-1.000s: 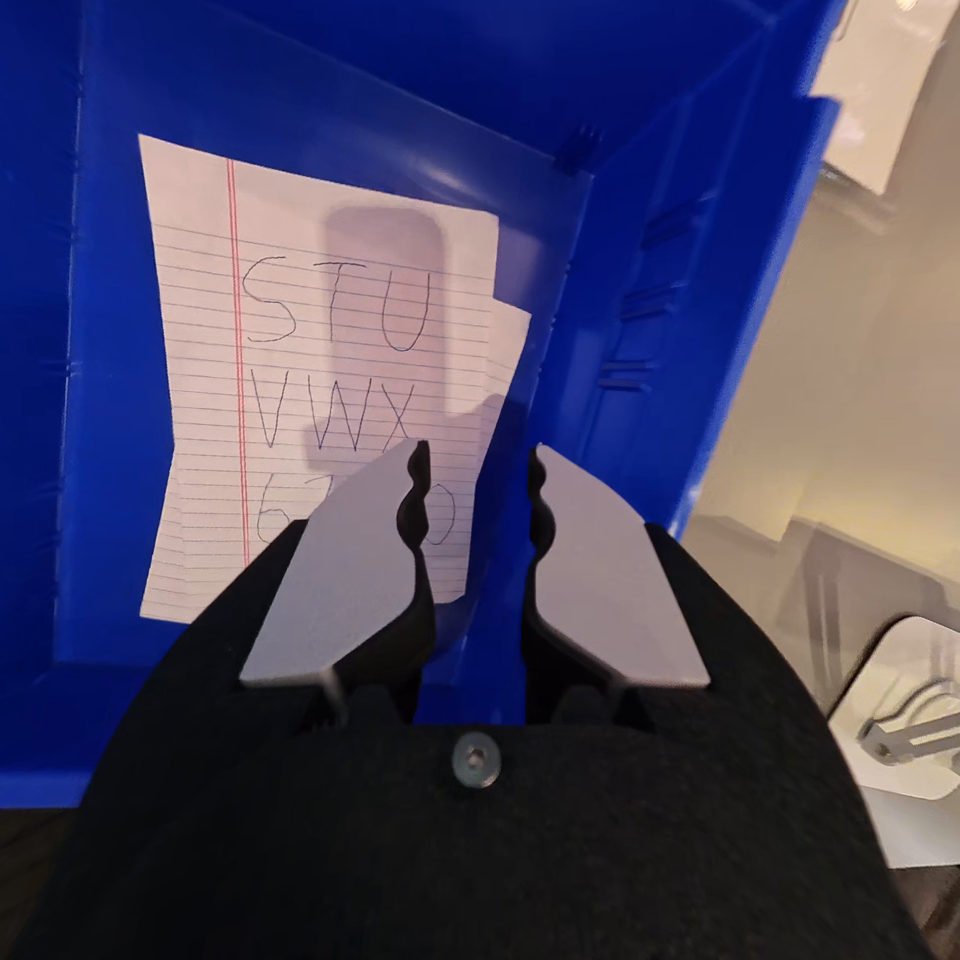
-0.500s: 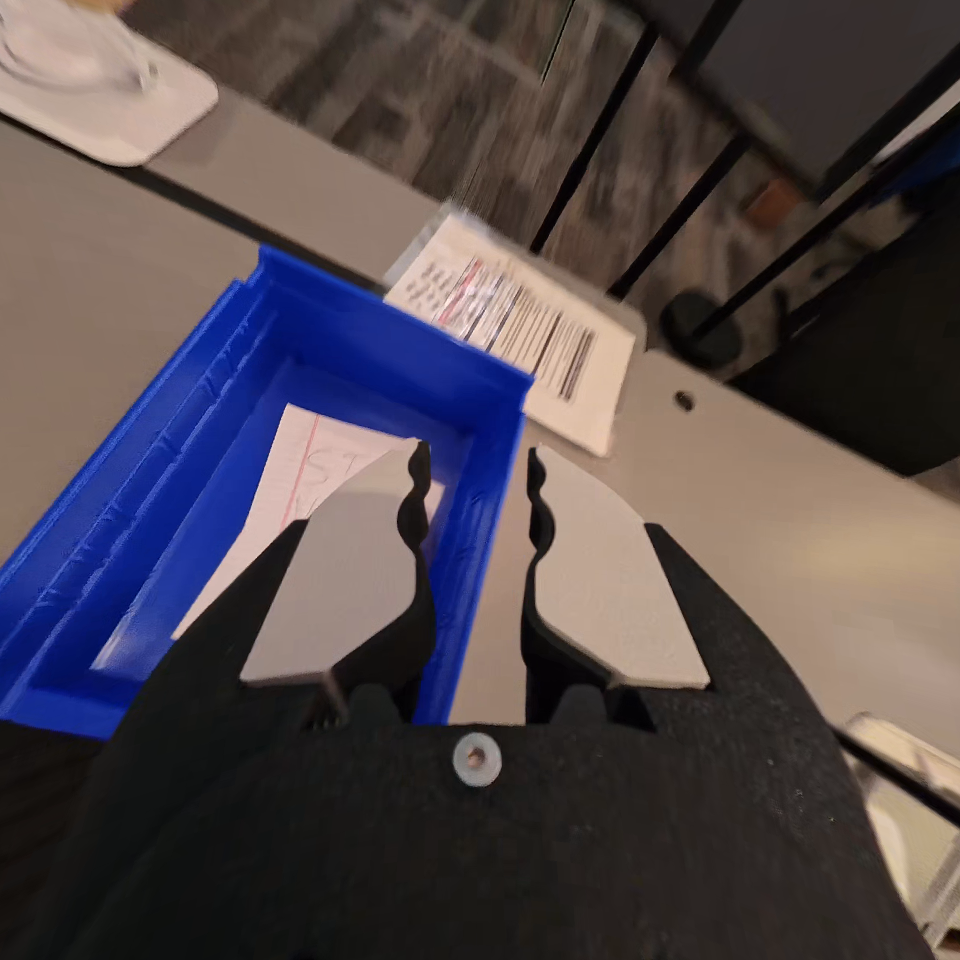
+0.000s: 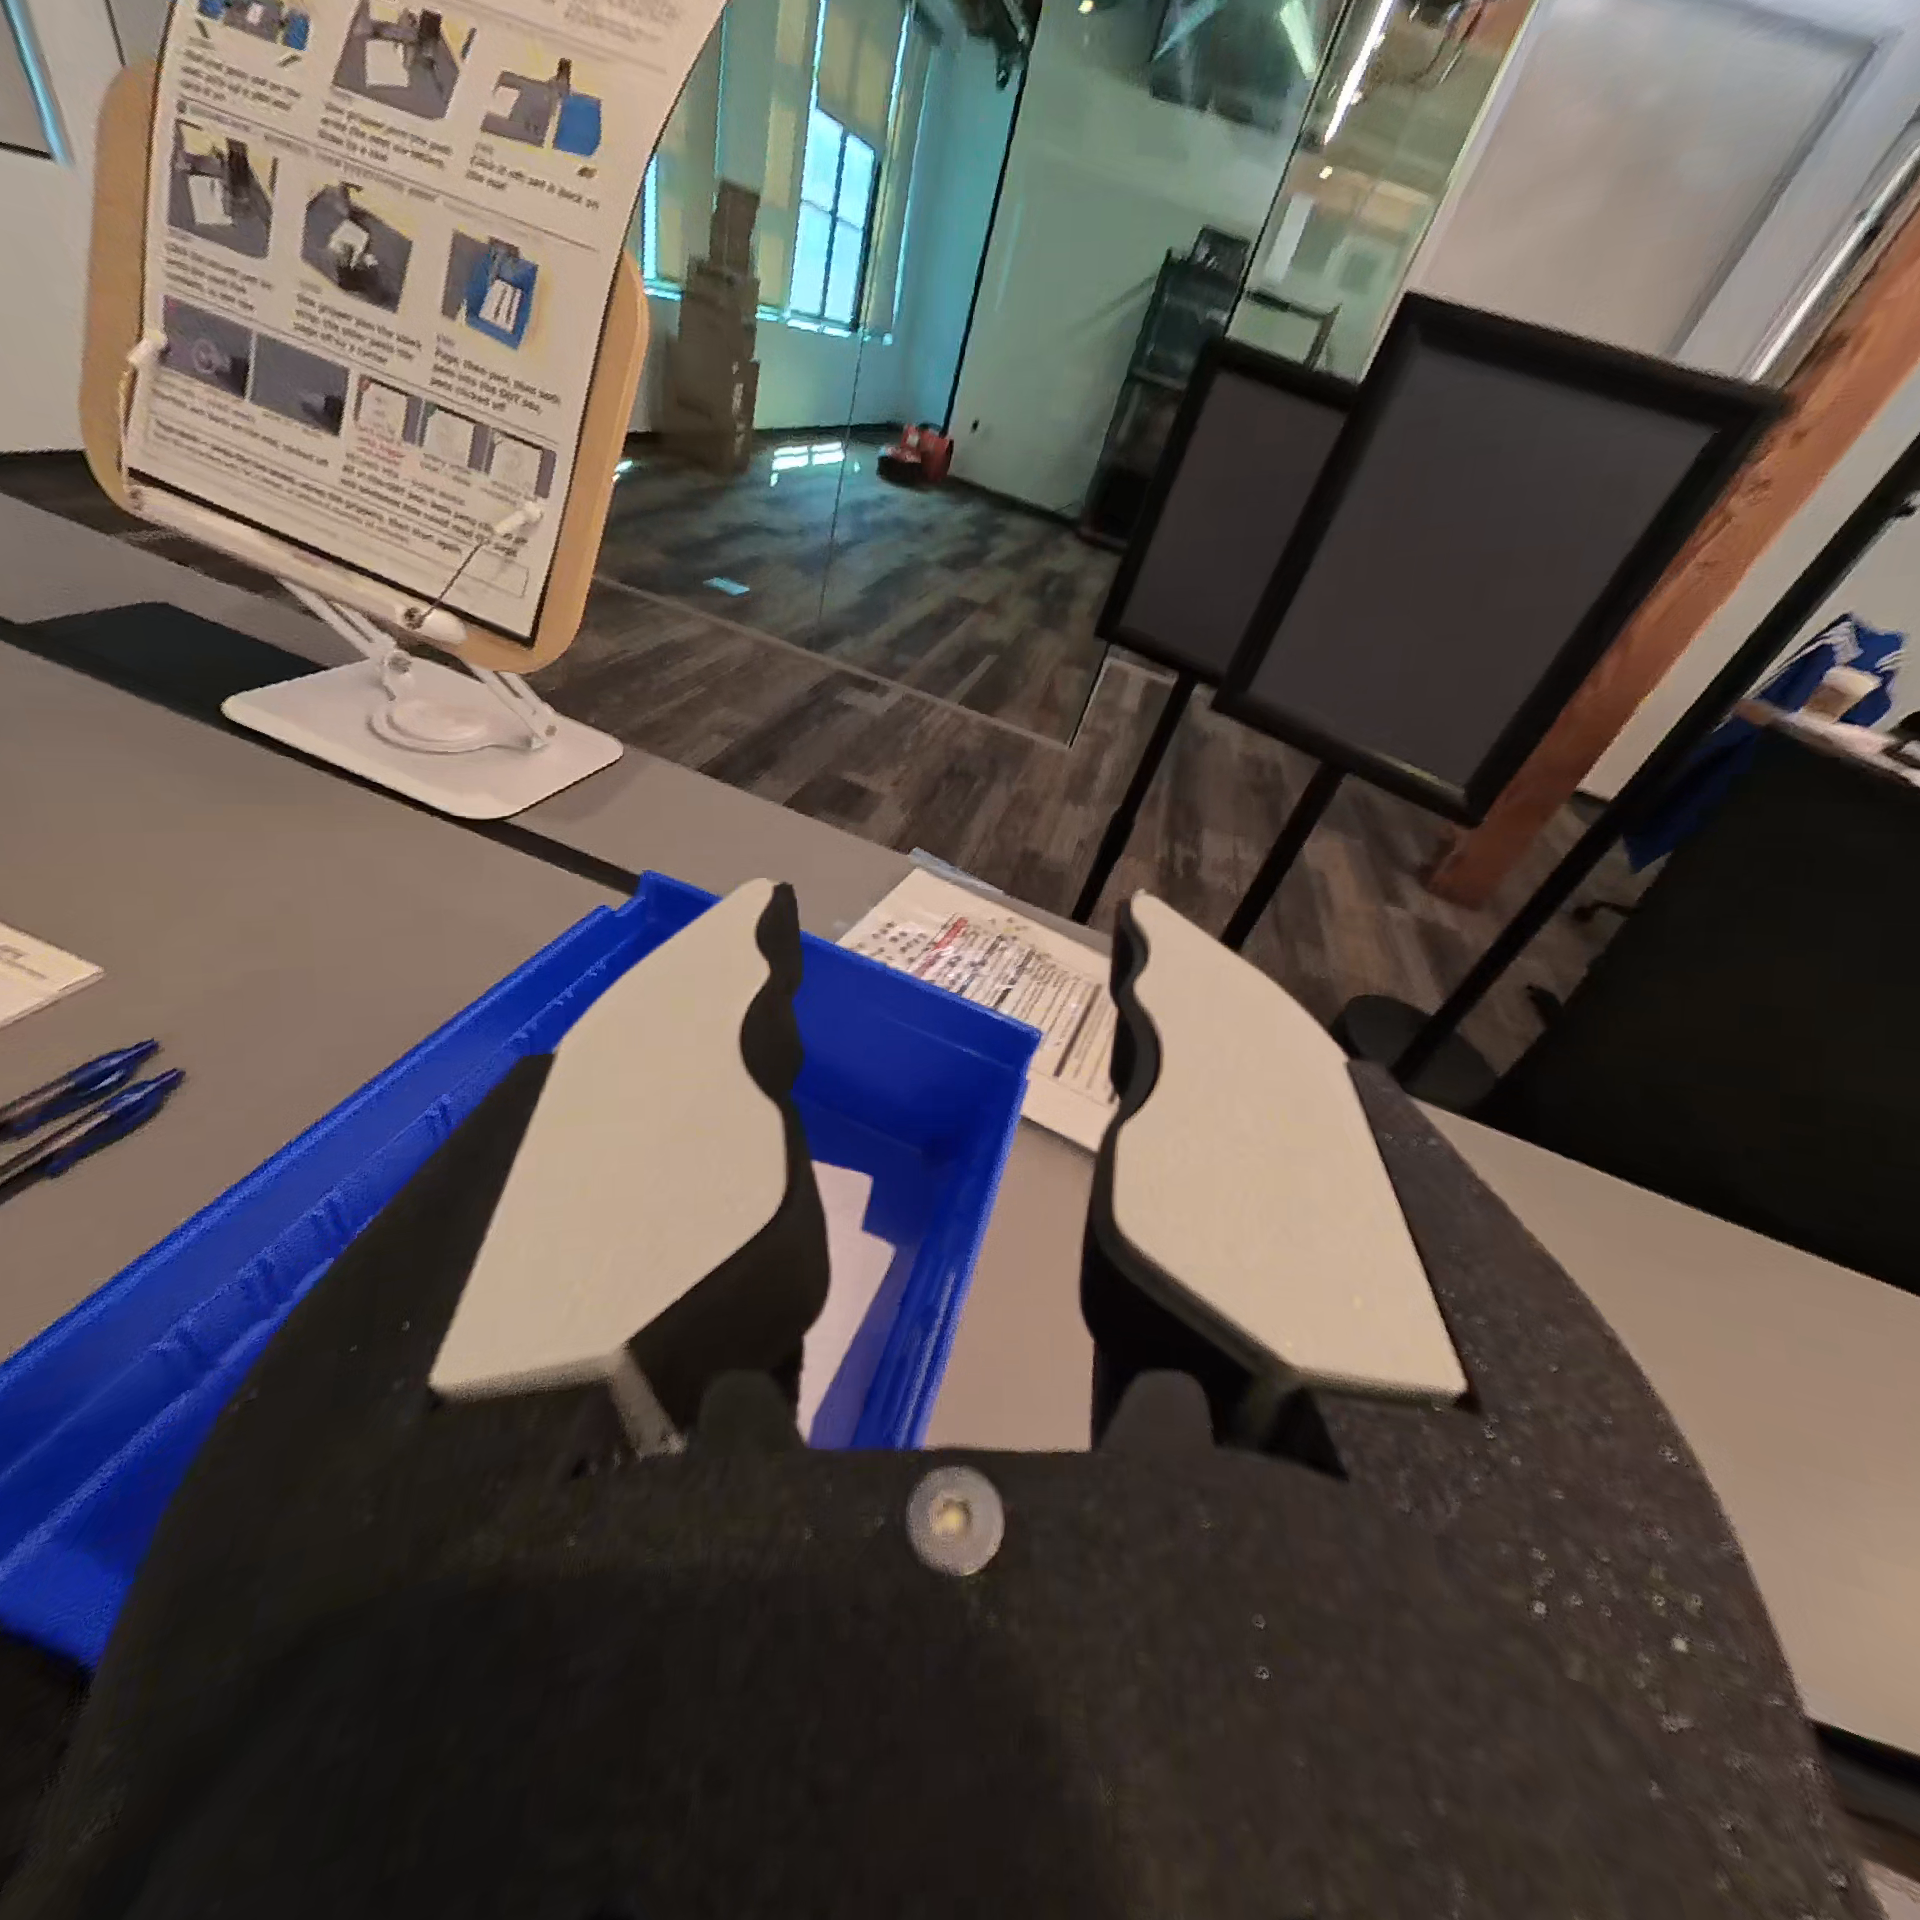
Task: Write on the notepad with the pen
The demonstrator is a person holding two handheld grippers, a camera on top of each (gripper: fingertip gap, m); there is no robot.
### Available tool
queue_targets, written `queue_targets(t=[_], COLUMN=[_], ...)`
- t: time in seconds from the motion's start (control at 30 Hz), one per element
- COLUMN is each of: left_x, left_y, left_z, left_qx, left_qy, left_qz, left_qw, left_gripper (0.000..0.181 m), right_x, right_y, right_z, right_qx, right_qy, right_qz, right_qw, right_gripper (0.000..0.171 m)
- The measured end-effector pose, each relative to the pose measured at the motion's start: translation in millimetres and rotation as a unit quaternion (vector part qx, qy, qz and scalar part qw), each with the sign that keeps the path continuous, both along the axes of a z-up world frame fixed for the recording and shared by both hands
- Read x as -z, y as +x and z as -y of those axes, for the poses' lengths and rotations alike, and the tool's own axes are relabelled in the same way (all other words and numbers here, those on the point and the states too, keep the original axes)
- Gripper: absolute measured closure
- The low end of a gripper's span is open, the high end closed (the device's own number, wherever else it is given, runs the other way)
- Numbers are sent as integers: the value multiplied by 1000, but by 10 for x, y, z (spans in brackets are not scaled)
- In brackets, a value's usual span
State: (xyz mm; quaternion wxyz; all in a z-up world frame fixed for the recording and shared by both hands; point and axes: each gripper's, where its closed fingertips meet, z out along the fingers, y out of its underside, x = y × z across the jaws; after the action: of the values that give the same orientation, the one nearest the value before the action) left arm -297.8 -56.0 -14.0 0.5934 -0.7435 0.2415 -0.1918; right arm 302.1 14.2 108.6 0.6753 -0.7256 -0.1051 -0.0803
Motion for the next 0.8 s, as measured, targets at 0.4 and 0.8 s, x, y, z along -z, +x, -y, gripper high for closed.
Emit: queue_targets(t=[0.4, 0.8], left_x=[-72, -108], left_y=[-367, -563], left_z=[-20, -115], left_qx=[-45, -83], left_qy=[4, 5], left_qz=[7, -5], left_qw=[999, 997], left_gripper=[140, 140], right_x=[824, 542], right_y=[397, 291], right_z=[-97, -212], right_qx=[51, 29], right_qy=[-169, -130], right_qz=[-50, -133], right_qw=[983, 982], right_gripper=[131, 156])
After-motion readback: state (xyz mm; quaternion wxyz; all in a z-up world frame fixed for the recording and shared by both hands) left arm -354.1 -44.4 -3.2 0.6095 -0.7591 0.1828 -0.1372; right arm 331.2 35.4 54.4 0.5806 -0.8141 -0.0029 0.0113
